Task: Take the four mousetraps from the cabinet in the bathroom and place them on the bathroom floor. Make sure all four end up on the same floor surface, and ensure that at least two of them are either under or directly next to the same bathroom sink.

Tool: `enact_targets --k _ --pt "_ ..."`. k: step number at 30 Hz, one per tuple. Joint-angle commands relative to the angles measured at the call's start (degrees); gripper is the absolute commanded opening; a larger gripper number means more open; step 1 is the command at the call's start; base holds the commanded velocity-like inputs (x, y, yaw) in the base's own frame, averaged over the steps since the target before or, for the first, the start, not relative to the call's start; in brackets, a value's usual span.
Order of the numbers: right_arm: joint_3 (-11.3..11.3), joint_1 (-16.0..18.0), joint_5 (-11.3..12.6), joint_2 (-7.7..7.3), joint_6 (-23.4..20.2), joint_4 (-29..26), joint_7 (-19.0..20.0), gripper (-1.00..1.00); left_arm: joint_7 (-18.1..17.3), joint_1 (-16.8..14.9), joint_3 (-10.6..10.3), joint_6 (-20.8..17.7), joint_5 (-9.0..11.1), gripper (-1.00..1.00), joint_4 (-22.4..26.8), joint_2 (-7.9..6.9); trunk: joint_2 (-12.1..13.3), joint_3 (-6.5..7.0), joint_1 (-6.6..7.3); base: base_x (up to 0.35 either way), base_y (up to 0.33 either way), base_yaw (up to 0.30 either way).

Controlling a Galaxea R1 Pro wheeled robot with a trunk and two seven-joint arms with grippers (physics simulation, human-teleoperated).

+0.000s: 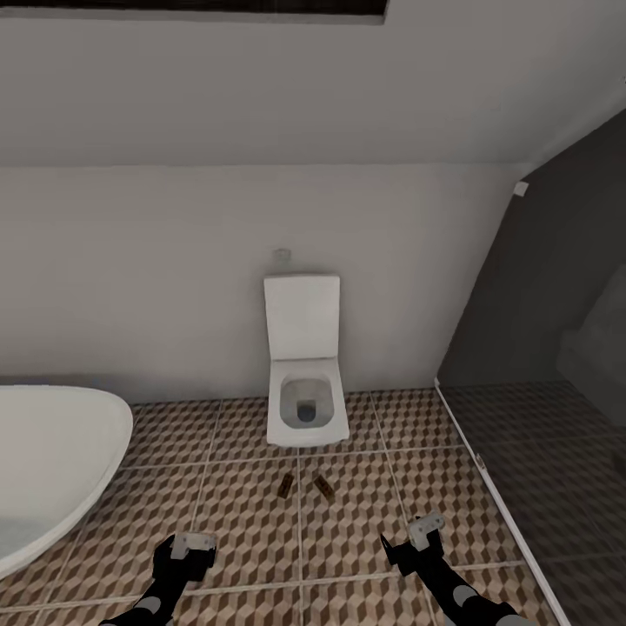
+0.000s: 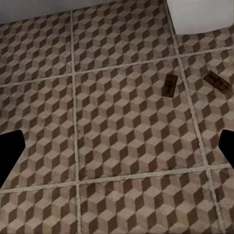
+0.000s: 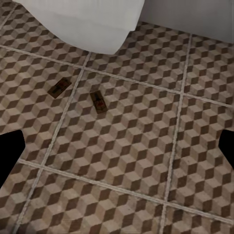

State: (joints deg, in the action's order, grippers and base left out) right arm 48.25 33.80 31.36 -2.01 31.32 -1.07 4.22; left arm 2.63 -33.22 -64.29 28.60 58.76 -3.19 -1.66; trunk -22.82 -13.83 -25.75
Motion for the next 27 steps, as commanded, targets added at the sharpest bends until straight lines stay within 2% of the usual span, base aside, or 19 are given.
enact_targets --k 1,27 --pt "0.18 0.04 0.6 -0.02 0.13 0.03 0.44 1.0 0.27 -0.02 -0.38 0.14 -0.05 1.0 -0.07 0.07 -0.1 -0.01 -0.03 0.0 0.0 0.0" --pt "0.18 0.04 0.58 0.07 0.06 0.02 0.44 1.0 0.27 -0.01 -0.4 0.14 -0.05 1.0 -0.15 0.28 -0.1 2.35 -0.03 0.0 0.0 0.0"
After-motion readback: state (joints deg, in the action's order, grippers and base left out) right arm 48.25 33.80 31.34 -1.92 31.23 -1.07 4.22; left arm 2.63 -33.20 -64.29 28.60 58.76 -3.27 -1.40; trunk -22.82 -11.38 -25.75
